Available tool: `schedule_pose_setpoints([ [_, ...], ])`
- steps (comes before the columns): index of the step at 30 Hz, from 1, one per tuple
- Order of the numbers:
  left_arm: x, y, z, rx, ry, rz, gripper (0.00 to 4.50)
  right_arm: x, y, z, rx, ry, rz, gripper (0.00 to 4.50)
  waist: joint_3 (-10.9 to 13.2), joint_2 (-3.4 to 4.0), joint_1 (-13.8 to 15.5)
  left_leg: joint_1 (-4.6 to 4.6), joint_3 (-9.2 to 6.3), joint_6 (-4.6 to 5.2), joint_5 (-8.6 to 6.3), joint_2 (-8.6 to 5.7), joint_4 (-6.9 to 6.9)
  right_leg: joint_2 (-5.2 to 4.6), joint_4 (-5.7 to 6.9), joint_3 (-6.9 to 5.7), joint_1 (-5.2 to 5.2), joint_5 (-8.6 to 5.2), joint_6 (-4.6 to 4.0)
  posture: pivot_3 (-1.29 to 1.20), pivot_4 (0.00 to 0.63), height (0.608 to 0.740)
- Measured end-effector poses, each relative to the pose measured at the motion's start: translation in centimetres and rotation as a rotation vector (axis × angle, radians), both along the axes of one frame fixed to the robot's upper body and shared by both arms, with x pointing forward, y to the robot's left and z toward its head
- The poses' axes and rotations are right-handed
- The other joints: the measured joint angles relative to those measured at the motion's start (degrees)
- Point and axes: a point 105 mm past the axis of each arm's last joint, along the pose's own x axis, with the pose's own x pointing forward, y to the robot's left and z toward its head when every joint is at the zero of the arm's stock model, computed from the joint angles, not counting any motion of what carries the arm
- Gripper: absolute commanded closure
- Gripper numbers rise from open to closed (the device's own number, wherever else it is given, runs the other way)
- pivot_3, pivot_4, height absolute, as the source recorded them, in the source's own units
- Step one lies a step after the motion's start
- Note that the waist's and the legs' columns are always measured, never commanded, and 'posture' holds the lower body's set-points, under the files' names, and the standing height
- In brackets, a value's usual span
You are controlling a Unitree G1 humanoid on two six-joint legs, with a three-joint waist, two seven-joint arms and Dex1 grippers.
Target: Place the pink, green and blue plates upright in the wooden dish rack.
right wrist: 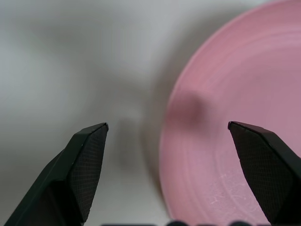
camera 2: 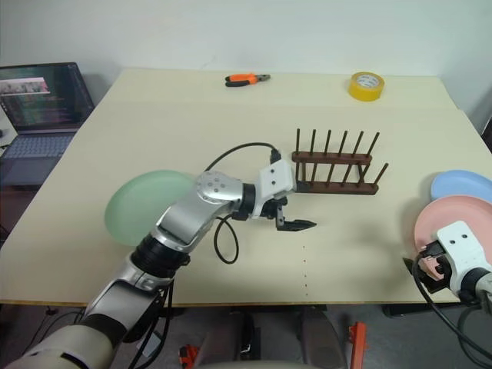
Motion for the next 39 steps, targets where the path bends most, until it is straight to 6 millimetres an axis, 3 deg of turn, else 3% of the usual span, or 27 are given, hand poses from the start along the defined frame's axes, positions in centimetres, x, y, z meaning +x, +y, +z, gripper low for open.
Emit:
schedule_pose_setpoints([
  [3,0.0,0.0,0.0,0.002,-0.002,0.003,0.00,0.3,-0.4,-0.5,-0.023,0.004,-0.020,0.04,0.0,0.01,0.0,0.00,0.01,0.00,0.00,-0.01,0.00,-0.01,0.00,0.01,0.00,0.00,0.00,0.00,0.150,0.740],
  [6,0.1,0.0,0.0,0.005,-0.006,0.009,0.00,0.6,-0.5,-0.5,-0.035,-0.006,-0.016,0.60,0.0,0.00,0.0,0.00,0.01,0.00,0.00,-0.01,0.01,0.00,0.00,0.01,0.00,0.01,0.02,0.00,0.150,0.740],
  [17,0.5,0.4,-0.1,0.024,-0.030,0.041,0.00,0.7,-0.7,-0.6,-0.083,0.020,0.013,4.48,0.0,0.01,0.0,0.01,0.00,0.00,0.00,-0.01,0.01,0.00,0.01,0.00,0.01,0.13,0.22,0.00,0.150,0.740],
  [31,0.5,0.3,-0.1,0.023,-0.030,0.038,0.00,0.9,0.5,1.9,-0.127,0.023,0.136,4.48,0.0,-0.04,0.0,0.01,0.01,0.00,0.00,-0.02,0.03,0.00,-0.01,0.01,0.02,0.13,0.22,0.00,0.150,0.740],
  [39,0.5,0.3,0.1,0.014,-0.035,0.036,0.00,2.5,0.4,6.5,-0.178,-0.084,0.178,4.48,0.0,-0.04,0.0,0.01,0.00,0.00,0.00,-0.01,0.00,0.02,0.00,-0.01,0.00,0.15,0.26,0.00,0.150,0.740],
])
